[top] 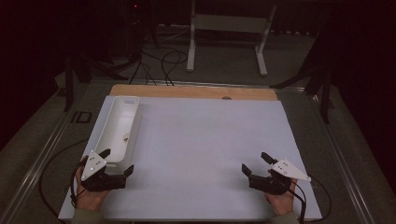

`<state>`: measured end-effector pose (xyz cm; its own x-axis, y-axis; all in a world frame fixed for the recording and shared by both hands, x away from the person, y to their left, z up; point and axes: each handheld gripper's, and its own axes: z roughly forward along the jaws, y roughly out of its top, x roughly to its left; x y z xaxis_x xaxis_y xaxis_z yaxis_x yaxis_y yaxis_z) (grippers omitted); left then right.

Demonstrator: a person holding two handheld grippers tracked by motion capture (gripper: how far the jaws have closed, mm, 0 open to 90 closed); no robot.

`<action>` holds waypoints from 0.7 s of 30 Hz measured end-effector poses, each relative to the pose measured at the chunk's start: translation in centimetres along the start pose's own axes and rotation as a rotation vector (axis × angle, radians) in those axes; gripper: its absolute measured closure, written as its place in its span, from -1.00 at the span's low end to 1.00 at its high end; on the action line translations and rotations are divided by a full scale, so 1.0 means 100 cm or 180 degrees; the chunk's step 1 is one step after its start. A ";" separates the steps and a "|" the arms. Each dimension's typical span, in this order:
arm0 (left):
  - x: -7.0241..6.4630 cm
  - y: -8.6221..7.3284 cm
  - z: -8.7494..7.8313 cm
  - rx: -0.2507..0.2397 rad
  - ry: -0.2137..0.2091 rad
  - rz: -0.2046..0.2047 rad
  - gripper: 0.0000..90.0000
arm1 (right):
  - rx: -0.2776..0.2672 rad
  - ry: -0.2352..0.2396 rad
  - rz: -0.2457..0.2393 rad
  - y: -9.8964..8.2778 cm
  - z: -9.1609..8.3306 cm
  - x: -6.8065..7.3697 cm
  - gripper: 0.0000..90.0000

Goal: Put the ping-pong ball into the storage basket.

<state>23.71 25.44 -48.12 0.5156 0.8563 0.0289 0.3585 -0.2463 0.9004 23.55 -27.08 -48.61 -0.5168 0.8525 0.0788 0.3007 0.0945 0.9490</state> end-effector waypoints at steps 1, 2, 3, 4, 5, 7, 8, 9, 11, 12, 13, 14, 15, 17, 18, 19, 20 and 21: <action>0.000 0.000 0.000 0.0001 -0.0003 0.0001 -1.00 | -0.0017 -0.0010 0.0001 -0.001 -0.001 0.000 -0.79; 0.000 0.000 0.000 0.0000 -0.0010 0.0005 -1.00 | -0.0043 -0.0014 -0.0012 -0.001 -0.001 0.000 -0.79; 0.000 0.000 0.000 -0.0004 -0.0016 0.0002 -1.00 | -0.0064 -0.0008 -0.0021 -0.001 -0.002 0.000 -0.79; 0.001 -0.001 0.000 -0.0010 -0.0017 0.0000 -1.00 | -0.0077 -0.0020 -0.0031 -0.001 -0.003 0.000 -0.79; 0.001 -0.001 0.000 -0.0013 -0.0021 -0.0001 -1.00 | -0.0096 -0.0033 -0.0039 -0.001 -0.003 -0.001 -0.79; 0.001 -0.001 0.000 -0.0022 -0.0028 -0.0012 -1.00 | -0.0129 -0.0028 -0.0030 -0.002 -0.004 -0.001 -0.79; 0.001 -0.002 0.000 -0.0025 -0.0021 -0.0023 -1.00 | -0.0147 -0.0033 -0.0038 -0.002 -0.004 -0.001 -0.79; 0.001 -0.002 0.000 -0.0026 -0.0019 -0.0027 -1.00 | -0.0161 -0.0049 -0.0050 -0.002 -0.005 -0.002 -0.79; 0.001 -0.002 0.000 -0.0031 -0.0018 -0.0028 -1.00 | -0.0193 -0.0064 -0.0047 -0.001 -0.005 -0.003 -0.79; 0.001 -0.002 0.000 -0.0027 -0.0014 -0.0026 -1.00 | -0.0192 -0.0062 -0.0053 -0.001 -0.005 -0.003 -0.79; 0.001 -0.002 0.000 -0.0022 -0.0007 -0.0027 -1.00 | -0.0197 -0.0068 -0.0058 -0.001 -0.005 -0.003 -0.79; 0.001 -0.003 0.001 -0.0019 -0.0007 -0.0030 -1.00 | -0.0201 -0.0062 -0.0049 -0.001 -0.005 -0.003 -0.79; 0.001 -0.003 0.001 -0.0010 -0.0005 -0.0028 -1.00 | -0.0198 -0.0052 -0.0048 -0.001 -0.005 -0.003 -0.79; 0.001 -0.003 0.001 -0.0011 0.0005 -0.0024 -1.00 | -0.0183 -0.0054 -0.0063 -0.002 -0.004 -0.002 -0.79; 0.000 -0.003 0.001 -0.0015 0.0015 -0.0028 -1.00 | -0.0180 -0.0041 -0.0062 -0.002 -0.004 -0.001 -0.79; 0.000 -0.003 0.001 -0.0011 0.0022 -0.0026 -1.00 | -0.0170 -0.0034 -0.0072 -0.002 -0.003 -0.001 -0.79; 0.000 -0.003 0.001 -0.0014 0.0026 -0.0027 -1.00 | -0.0160 -0.0038 -0.0085 -0.002 -0.003 0.000 -0.79; 0.000 -0.004 0.001 -0.0019 0.0031 -0.0032 -1.00 | -0.0151 -0.0022 -0.0094 -0.002 -0.003 0.000 -0.79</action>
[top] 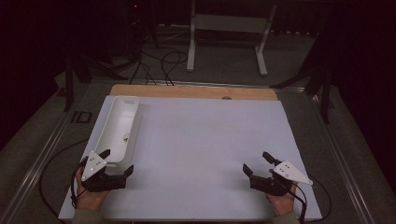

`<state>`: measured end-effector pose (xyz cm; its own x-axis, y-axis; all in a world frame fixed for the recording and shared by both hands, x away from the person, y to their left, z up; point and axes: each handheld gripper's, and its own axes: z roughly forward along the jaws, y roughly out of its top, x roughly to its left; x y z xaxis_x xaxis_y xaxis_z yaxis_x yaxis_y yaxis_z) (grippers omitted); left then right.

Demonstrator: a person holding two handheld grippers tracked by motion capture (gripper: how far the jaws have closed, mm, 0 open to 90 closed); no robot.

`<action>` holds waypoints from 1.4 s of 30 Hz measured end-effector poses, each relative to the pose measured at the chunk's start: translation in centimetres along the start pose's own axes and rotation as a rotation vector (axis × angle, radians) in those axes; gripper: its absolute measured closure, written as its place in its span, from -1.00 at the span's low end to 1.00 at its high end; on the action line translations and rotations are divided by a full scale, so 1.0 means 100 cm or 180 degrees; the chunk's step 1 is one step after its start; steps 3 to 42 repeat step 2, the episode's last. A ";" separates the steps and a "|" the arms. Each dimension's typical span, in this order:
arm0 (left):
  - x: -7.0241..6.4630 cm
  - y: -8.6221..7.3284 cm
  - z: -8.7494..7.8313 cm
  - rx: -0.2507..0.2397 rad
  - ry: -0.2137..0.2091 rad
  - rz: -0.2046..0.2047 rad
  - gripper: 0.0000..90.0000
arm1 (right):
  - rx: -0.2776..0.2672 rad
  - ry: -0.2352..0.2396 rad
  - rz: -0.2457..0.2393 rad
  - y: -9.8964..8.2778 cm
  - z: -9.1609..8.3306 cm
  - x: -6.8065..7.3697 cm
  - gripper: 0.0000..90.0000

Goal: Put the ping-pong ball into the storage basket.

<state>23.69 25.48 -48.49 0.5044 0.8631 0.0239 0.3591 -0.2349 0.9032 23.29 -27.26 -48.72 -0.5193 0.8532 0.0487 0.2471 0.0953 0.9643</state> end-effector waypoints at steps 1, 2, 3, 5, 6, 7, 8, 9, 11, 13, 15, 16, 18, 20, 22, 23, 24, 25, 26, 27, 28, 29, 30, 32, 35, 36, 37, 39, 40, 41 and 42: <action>0.000 0.000 0.000 0.0000 0.0006 -0.0003 -1.00 | 0.0002 0.0000 -0.0012 0.000 0.000 0.000 -0.79; 0.000 0.000 0.000 -0.0001 0.0025 -0.0002 -1.00 | -0.0009 0.0000 -0.0009 0.000 0.000 0.000 -0.79; 0.000 0.000 0.000 -0.0001 0.0025 -0.0002 -1.00 | -0.0009 0.0000 -0.0009 0.000 0.000 0.000 -0.79; 0.000 0.000 0.000 -0.0001 0.0025 -0.0002 -1.00 | -0.0009 0.0000 -0.0009 0.000 0.000 0.000 -0.79; 0.000 0.000 0.000 -0.0001 0.0025 -0.0002 -1.00 | -0.0009 0.0000 -0.0009 0.000 0.000 0.000 -0.79; 0.000 0.000 0.000 -0.0001 0.0025 -0.0002 -1.00 | -0.0009 0.0000 -0.0009 0.000 0.000 0.000 -0.79; 0.000 0.000 0.000 -0.0001 0.0025 -0.0002 -1.00 | -0.0009 0.0000 -0.0009 0.000 0.000 0.000 -0.79; 0.000 0.000 0.000 -0.0001 0.0025 -0.0002 -1.00 | -0.0009 0.0000 -0.0009 0.000 0.000 0.000 -0.79; 0.000 0.000 0.000 -0.0001 0.0025 -0.0002 -1.00 | -0.0009 0.0000 -0.0009 0.000 0.000 0.000 -0.79; 0.000 0.000 0.000 -0.0001 0.0025 -0.0002 -1.00 | -0.0009 0.0000 -0.0009 0.000 0.000 0.000 -0.79; 0.000 0.000 0.000 -0.0001 0.0025 -0.0002 -1.00 | -0.0009 0.0000 -0.0009 0.000 0.000 0.000 -0.79; 0.000 0.000 0.000 -0.0001 0.0025 -0.0002 -1.00 | -0.0009 0.0000 -0.0009 0.000 0.000 0.000 -0.79; 0.000 0.000 0.000 -0.0001 0.0025 -0.0002 -1.00 | -0.0009 0.0000 -0.0009 0.000 0.000 0.000 -0.79; 0.000 0.000 0.000 -0.0001 0.0025 -0.0002 -1.00 | -0.0009 0.0000 -0.0009 0.000 0.000 0.000 -0.79; 0.000 0.000 0.000 -0.0001 0.0025 -0.0002 -1.00 | -0.0009 0.0000 -0.0009 0.000 0.000 0.000 -0.79; 0.000 0.000 0.000 -0.0001 0.0025 -0.0002 -1.00 | -0.0009 0.0000 -0.0009 0.000 0.000 0.000 -0.79; 0.000 0.000 0.000 -0.0001 0.0025 -0.0002 -1.00 | -0.0009 0.0000 -0.0009 0.000 0.000 0.000 -0.79; 0.000 0.000 0.000 -0.0001 0.0025 -0.0002 -1.00 | -0.0009 0.0000 -0.0009 0.000 0.000 0.000 -0.79; 0.000 0.000 0.000 -0.0001 0.0025 -0.0002 -1.00 | -0.0009 0.0000 -0.0009 0.000 0.000 0.000 -0.79; 0.000 0.000 0.000 -0.0001 0.0025 -0.0002 -1.00 | -0.0009 0.0000 -0.0009 0.000 0.000 0.000 -0.79; 0.000 0.000 0.000 -0.0001 0.0025 -0.0002 -1.00 | -0.0009 0.0000 -0.0009 0.000 0.000 0.000 -0.79; 0.000 0.000 0.000 -0.0001 0.0025 -0.0002 -1.00 | -0.0009 0.0000 -0.0009 0.000 0.000 0.000 -0.79; 0.000 0.000 0.000 -0.0001 0.0025 -0.0002 -1.00 | -0.0009 0.0000 -0.0009 0.000 0.000 0.000 -0.79; 0.000 0.000 0.000 -0.0001 0.0025 -0.0002 -1.00 | -0.0009 0.0000 -0.0009 0.000 0.000 0.000 -0.79; 0.000 0.000 0.000 -0.0001 0.0025 -0.0002 -1.00 | -0.0009 0.0000 -0.0009 0.000 0.000 0.000 -0.79; 0.000 0.000 0.000 -0.0001 0.0025 -0.0002 -1.00 | -0.0009 0.0000 -0.0009 0.000 0.000 0.000 -0.79; 0.000 0.000 0.000 -0.0001 0.0025 -0.0002 -1.00 | -0.0009 0.0000 -0.0009 0.000 0.000 0.000 -0.79; 0.000 0.000 0.000 -0.0001 0.0025 -0.0002 -1.00 | -0.0009 0.0000 -0.0009 0.000 0.000 0.000 -0.79; 0.000 0.000 0.000 -0.0001 0.0025 -0.0002 -1.00 | -0.0009 0.0000 -0.0009 0.000 0.000 0.000 -0.79; 0.000 0.000 0.000 -0.0001 0.0025 -0.0002 -1.00 | -0.0009 0.0000 -0.0009 0.000 0.000 0.000 -0.79; 0.000 0.000 0.000 -0.0001 0.0025 -0.0002 -1.00 | -0.0009 0.0000 -0.0009 0.000 0.000 0.000 -0.79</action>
